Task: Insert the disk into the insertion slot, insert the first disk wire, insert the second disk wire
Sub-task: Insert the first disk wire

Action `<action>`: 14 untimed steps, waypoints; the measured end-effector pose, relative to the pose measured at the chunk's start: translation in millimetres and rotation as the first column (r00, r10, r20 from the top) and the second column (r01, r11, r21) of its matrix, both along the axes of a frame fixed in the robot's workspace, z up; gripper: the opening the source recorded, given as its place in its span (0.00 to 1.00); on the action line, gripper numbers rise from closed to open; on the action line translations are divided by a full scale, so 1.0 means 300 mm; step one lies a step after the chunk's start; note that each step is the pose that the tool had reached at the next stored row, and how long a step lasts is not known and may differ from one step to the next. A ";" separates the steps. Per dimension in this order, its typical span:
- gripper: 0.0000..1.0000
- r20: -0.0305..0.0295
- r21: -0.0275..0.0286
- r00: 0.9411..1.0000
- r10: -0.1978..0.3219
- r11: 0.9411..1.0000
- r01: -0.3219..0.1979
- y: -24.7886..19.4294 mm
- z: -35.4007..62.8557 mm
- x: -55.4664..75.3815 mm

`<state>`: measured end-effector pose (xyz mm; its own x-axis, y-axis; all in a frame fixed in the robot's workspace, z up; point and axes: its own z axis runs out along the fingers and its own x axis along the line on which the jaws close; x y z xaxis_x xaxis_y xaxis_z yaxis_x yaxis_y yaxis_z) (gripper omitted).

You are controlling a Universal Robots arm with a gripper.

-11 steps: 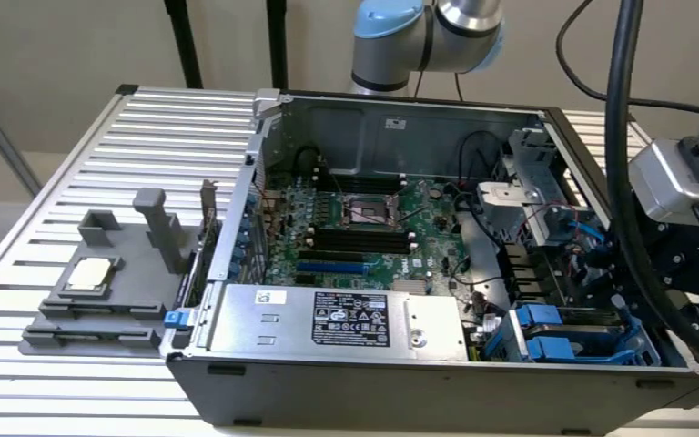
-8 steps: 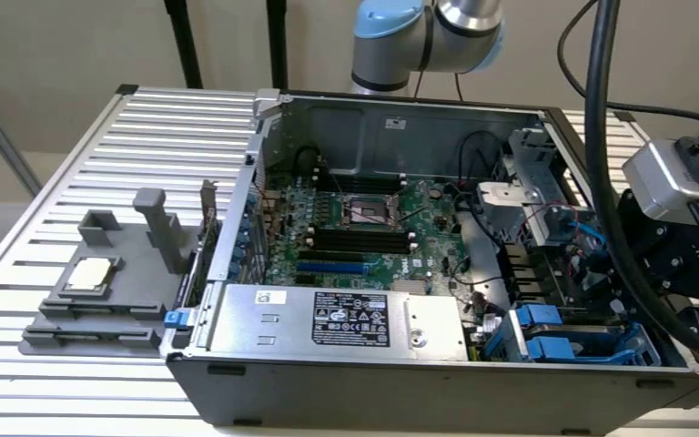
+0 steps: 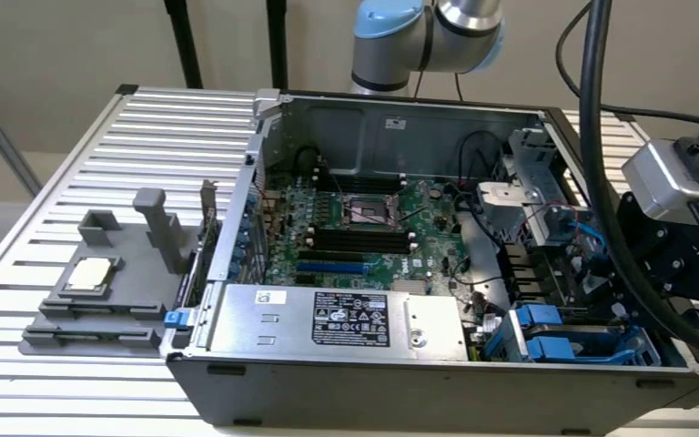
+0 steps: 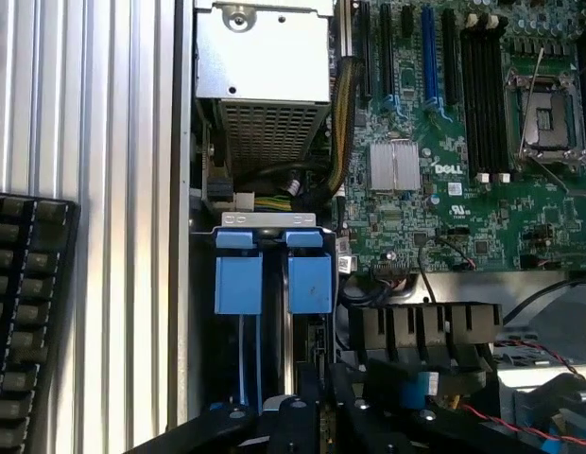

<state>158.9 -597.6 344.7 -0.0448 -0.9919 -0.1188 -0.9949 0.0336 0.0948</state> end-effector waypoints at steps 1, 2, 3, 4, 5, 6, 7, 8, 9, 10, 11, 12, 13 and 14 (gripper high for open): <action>0.16 0.000 -0.002 1.000 0.000 1.000 0.000 0.000 -0.001 0.000; 0.16 0.000 -0.004 1.000 0.000 1.000 0.000 0.000 -0.001 0.000; 0.16 0.000 -0.005 1.000 0.000 1.000 0.000 0.001 -0.001 0.000; 0.16 0.000 -0.007 1.000 0.000 1.000 0.000 0.001 -0.001 0.000; 0.16 0.000 -0.007 1.000 0.000 1.000 0.000 0.003 -0.001 0.000; 0.16 0.000 -0.008 1.000 0.000 1.000 0.000 0.004 -0.001 -0.001; 0.16 0.000 -0.009 1.000 0.000 1.000 0.000 0.007 -0.001 -0.002; 0.16 0.000 -0.009 1.000 0.000 1.000 0.000 0.009 -0.002 -0.002; 0.16 0.000 -0.010 1.000 0.000 1.000 0.000 0.011 -0.002 -0.002; 0.16 0.000 -0.012 1.000 0.000 1.000 0.000 0.013 -0.002 -0.003; 0.16 0.000 -0.013 1.000 0.000 1.000 0.000 0.015 -0.002 -0.003; 0.16 0.000 -0.014 1.000 0.000 1.000 0.000 0.016 -0.003 -0.003; 0.16 0.000 -0.015 1.000 0.000 1.000 0.000 0.017 -0.004 -0.003; 0.16 0.000 -0.016 1.000 0.000 1.000 0.000 0.017 -0.005 -0.003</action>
